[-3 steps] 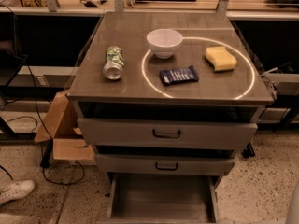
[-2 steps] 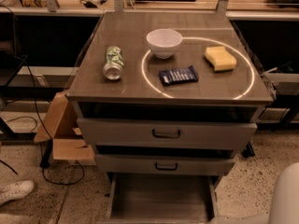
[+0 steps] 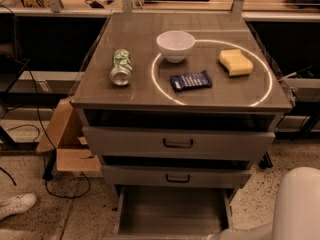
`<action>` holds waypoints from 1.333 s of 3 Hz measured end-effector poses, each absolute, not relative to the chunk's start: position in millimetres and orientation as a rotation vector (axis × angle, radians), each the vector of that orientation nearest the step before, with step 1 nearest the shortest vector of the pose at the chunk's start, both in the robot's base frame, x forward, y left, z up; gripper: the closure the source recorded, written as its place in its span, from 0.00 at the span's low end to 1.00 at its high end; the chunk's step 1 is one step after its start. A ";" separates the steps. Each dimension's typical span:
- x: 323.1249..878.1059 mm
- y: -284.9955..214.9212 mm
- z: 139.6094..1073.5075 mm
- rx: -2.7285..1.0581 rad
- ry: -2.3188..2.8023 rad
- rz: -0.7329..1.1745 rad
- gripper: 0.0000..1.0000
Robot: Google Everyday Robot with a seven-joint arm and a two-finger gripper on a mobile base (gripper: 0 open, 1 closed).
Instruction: Close bottom drawer
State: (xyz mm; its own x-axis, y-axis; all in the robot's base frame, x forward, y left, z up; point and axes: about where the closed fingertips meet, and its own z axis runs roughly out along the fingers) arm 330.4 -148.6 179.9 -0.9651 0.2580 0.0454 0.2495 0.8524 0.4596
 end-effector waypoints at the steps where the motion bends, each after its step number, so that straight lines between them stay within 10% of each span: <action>1: 340.4 -138.9 177.8 0.409 2.973 0.767 1.00; 2: 344.5 -131.8 179.8 0.392 2.957 0.789 1.00; 4: 344.5 -131.6 179.8 0.392 2.957 0.790 0.58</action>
Offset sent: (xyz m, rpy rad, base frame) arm 0.0213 0.0226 0.0038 0.0477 -0.0662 0.0051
